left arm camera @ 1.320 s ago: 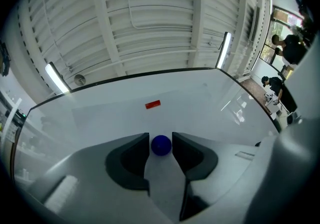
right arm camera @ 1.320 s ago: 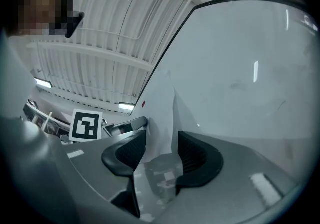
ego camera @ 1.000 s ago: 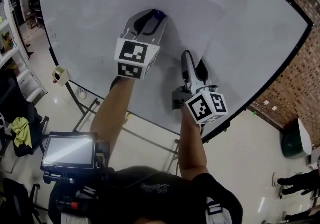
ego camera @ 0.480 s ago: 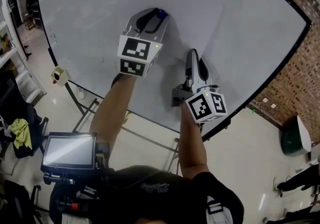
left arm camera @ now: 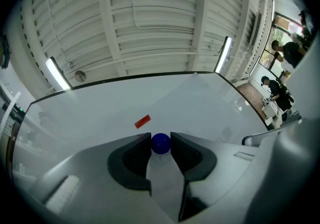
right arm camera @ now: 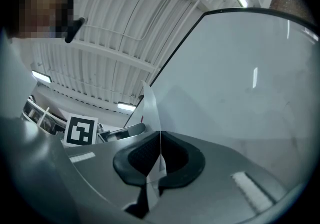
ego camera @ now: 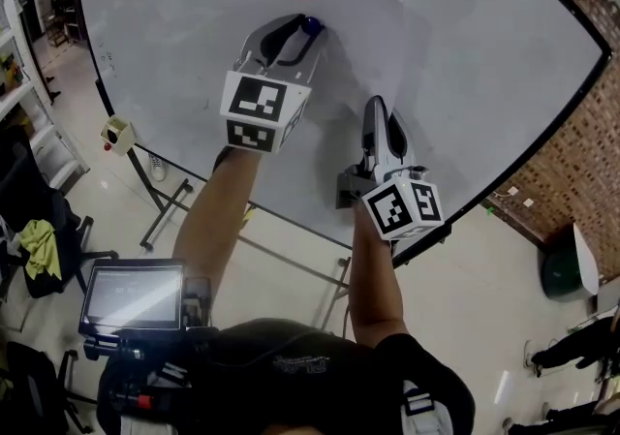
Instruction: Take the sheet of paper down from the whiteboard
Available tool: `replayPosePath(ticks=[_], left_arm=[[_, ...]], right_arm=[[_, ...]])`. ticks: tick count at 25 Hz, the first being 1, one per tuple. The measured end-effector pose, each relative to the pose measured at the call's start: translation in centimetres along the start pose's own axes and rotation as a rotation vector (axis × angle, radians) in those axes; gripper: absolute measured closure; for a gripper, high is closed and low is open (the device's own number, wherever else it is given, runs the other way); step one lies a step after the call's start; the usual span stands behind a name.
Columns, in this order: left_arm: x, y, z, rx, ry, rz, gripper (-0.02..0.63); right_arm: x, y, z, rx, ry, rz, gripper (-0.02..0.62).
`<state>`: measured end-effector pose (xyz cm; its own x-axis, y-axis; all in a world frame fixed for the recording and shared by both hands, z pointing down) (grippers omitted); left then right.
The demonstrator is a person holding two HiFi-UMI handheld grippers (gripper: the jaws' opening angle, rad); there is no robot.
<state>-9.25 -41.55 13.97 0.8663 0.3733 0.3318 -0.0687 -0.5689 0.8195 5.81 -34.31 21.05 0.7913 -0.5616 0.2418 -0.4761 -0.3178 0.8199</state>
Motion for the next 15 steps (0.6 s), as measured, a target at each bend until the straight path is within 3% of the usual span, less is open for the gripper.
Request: replayPosePath(ticks=[8, 15], left_arm=[[-0.3, 5.8, -4.4, -0.095, -0.024, -0.087, 0.483], [0.3, 11.8, -10.2, -0.213, -0.028, -0.192, 0.483]], right_arm=[[1.9, 5.1, -2.8, -0.118, 0.067, -0.004, 0.581], [0.9, 9.7, -7.2, -0.277, 0.146, -0.076, 0.581]])
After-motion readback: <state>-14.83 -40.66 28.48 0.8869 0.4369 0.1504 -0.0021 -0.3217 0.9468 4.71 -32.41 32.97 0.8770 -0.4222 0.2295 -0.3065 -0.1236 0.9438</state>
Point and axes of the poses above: the fingertips, and each gripper's own axes: z forward along the fingers, x to its right, y out of its underside, the point moved 4 cm from there along -z, backward along the fingers, and after that the axes turned 6 degrees about z, right-handed, at the moved point
